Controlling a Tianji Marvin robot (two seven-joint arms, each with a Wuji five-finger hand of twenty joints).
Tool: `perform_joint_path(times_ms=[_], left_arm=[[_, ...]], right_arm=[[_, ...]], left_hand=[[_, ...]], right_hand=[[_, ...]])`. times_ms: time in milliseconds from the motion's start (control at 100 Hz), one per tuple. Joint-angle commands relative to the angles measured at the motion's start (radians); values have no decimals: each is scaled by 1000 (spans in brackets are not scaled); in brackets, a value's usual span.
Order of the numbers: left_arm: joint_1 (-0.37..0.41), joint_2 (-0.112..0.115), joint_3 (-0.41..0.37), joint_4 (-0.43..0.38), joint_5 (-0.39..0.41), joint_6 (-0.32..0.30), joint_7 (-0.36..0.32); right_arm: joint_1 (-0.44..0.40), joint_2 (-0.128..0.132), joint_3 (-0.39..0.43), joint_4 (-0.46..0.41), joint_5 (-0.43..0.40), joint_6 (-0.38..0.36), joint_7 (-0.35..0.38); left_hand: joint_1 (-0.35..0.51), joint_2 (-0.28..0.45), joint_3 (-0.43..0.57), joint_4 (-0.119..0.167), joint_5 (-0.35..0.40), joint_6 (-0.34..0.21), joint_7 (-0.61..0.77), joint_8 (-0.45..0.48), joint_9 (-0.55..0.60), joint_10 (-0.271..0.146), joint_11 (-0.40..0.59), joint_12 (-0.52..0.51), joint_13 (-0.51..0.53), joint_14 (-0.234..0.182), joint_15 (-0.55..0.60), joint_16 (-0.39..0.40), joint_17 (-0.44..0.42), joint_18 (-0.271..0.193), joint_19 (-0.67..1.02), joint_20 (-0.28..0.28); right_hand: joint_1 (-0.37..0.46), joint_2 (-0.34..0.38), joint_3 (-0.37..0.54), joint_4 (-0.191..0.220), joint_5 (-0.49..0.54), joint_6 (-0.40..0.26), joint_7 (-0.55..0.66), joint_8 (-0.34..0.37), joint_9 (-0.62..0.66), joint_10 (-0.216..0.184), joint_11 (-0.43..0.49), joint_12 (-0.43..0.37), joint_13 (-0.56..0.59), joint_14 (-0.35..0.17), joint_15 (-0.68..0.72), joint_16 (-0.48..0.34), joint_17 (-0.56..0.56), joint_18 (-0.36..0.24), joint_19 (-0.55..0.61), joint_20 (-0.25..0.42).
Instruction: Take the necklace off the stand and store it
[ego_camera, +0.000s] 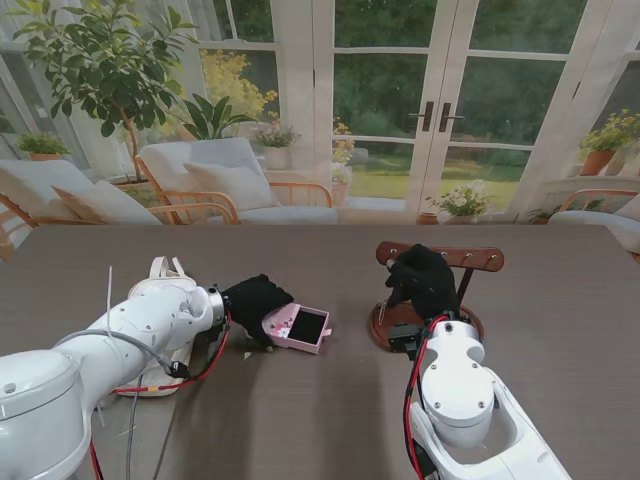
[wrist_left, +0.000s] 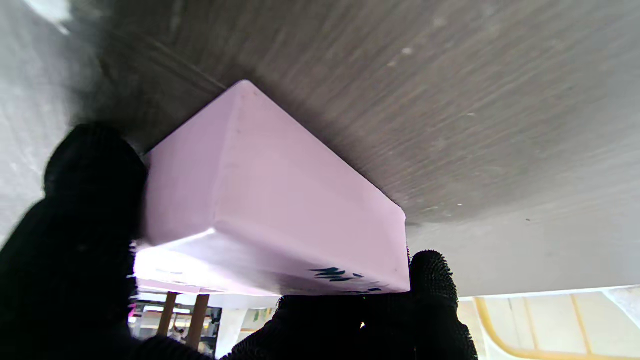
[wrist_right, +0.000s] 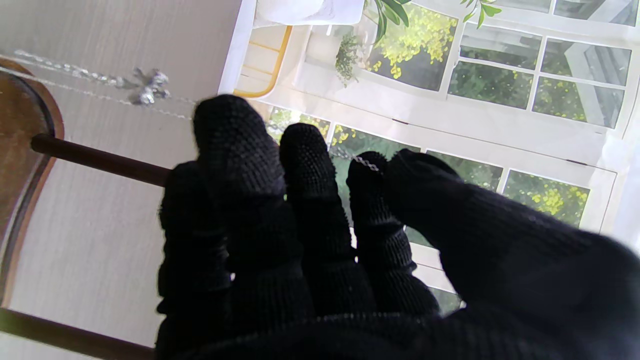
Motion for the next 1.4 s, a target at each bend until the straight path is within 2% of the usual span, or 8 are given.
perform_joint_path(times_ms=[0, 110, 320, 450, 890, 1120, 1390], left_arm=[[41, -8, 0, -3, 11, -12, -38], [46, 6, -49, -28, 6, -27, -67], [67, 62, -166, -147, 14, -16, -160], [79, 87, -208, -204, 24, -13, -197], [134, 146, -331, -362, 66, 1, -267], [154, 158, -366, -404, 74, 4, -287], [193, 187, -447, -513, 98, 12, -347]], right_arm=[[-7, -4, -6, -13, 1, -4, 14], [-6, -4, -9, -18, 1, -3, 14], [-1, -6, -20, -30, 4, 8, 15], [5, -7, -32, -40, 5, 19, 16], [25, -11, -83, -69, -6, 49, 22], [30, -13, -103, -69, -4, 58, 24], [38, -16, -125, -76, -9, 70, 26]], left_hand=[[390, 180, 188, 40, 218, -275, 895, 14, 186, -132, 135, 102, 49, -7, 39, 8, 16, -51, 44, -14], [393, 170, 204, 38, 218, -251, 906, 7, 220, -131, 104, 132, 64, -6, 41, 6, 23, -55, 52, -33], [384, 145, 237, 34, 230, -228, 911, 9, 249, -123, 89, 147, 80, 3, 39, 10, 32, -52, 58, -43], [380, 138, 239, 33, 234, -227, 912, 10, 256, -125, 89, 149, 85, 1, 38, 10, 36, -50, 60, -44], [363, 106, 272, 31, 256, -227, 912, 6, 286, -123, 89, 152, 117, 11, 42, 14, 56, -32, 74, -38], [349, 91, 302, 23, 263, -229, 912, 6, 299, -120, 86, 155, 130, 21, 44, 18, 64, -17, 85, -29], [330, 55, 343, 18, 284, -224, 916, 5, 333, -122, 89, 162, 163, 28, 56, 25, 87, 6, 108, -13]], right_hand=[[27, 1, 87, -20, -2, -11, 0, 9, 23, 18, 10, 16, 42, 0, 17, 0, 194, 14, 55, -14], [27, 1, 87, -20, -2, -11, -1, 9, 24, 17, 11, 16, 43, -1, 18, 0, 194, 14, 55, -14], [28, 1, 87, -20, -2, -11, -1, 9, 24, 18, 11, 17, 43, 0, 19, 0, 195, 15, 55, -14], [27, 1, 87, -20, -2, -11, -1, 9, 24, 18, 10, 17, 43, -2, 19, 0, 195, 15, 55, -13], [26, 1, 87, -20, -2, -11, -1, 9, 23, 18, 10, 17, 43, -2, 18, -1, 195, 14, 55, -13], [26, 1, 87, -20, -2, -11, -1, 9, 24, 17, 10, 17, 43, -3, 19, 0, 195, 13, 55, -13], [26, 1, 86, -20, -2, -11, -1, 9, 25, 17, 10, 17, 43, -3, 18, -1, 195, 13, 55, -13]])
